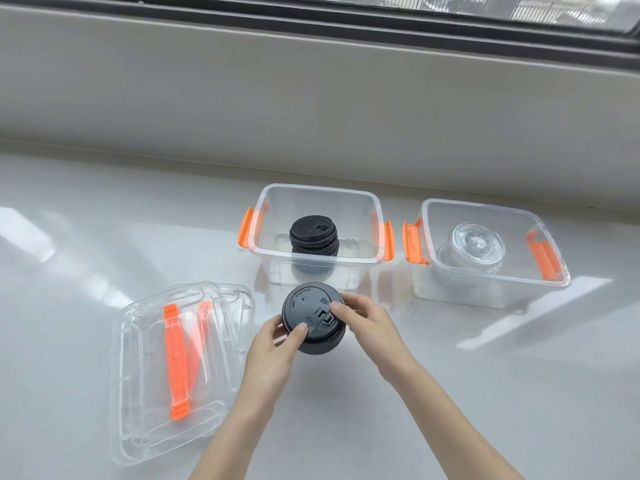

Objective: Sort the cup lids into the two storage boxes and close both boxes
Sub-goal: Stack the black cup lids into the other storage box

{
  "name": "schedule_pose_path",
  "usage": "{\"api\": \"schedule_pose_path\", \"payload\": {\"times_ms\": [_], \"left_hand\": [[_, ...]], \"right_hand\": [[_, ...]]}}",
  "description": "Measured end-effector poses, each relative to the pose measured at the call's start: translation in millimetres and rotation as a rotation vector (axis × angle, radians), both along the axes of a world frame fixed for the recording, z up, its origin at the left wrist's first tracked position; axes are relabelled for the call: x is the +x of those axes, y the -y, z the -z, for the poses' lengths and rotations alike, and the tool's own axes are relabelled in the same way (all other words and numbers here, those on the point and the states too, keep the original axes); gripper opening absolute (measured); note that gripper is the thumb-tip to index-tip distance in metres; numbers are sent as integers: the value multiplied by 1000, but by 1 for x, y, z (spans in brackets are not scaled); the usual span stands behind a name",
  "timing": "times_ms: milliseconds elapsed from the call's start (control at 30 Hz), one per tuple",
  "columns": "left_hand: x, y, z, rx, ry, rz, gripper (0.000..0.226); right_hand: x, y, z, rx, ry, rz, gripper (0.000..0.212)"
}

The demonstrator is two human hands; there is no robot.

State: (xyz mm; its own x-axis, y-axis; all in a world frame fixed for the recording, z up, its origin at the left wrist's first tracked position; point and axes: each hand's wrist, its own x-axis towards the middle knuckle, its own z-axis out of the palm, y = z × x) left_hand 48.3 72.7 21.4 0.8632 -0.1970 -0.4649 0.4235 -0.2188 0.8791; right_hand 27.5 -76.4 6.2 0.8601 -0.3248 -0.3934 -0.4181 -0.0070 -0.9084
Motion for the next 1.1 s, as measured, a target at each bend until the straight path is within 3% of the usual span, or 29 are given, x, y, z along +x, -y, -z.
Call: {"api": "schedule_pose_path", "payload": {"times_ms": [167,333,500,600,700,933,1100], "left_hand": [[32,3,-49,-37,204,-3,28],[83,21,-68,-10,276,27,31],[131,44,-59,24,240,84,30],[152,55,-51,61,174,99,34],[166,64,-46,54,103,86,36],[179,67,-37,244,71,205,20],[183,68,-26,345,9,290,24]], "right_hand": [[26,10,-54,-44,215,25,24],[72,24,-83,-82,276,38,13],[118,43,-78,-78,246,46,7],[144,52,-67,-114,168,68,20],[164,57,-54,-130,100,39,12],[184,58,-30,-176,-1,9,41],[180,55,-30,-231,-42,-34,38]]}}
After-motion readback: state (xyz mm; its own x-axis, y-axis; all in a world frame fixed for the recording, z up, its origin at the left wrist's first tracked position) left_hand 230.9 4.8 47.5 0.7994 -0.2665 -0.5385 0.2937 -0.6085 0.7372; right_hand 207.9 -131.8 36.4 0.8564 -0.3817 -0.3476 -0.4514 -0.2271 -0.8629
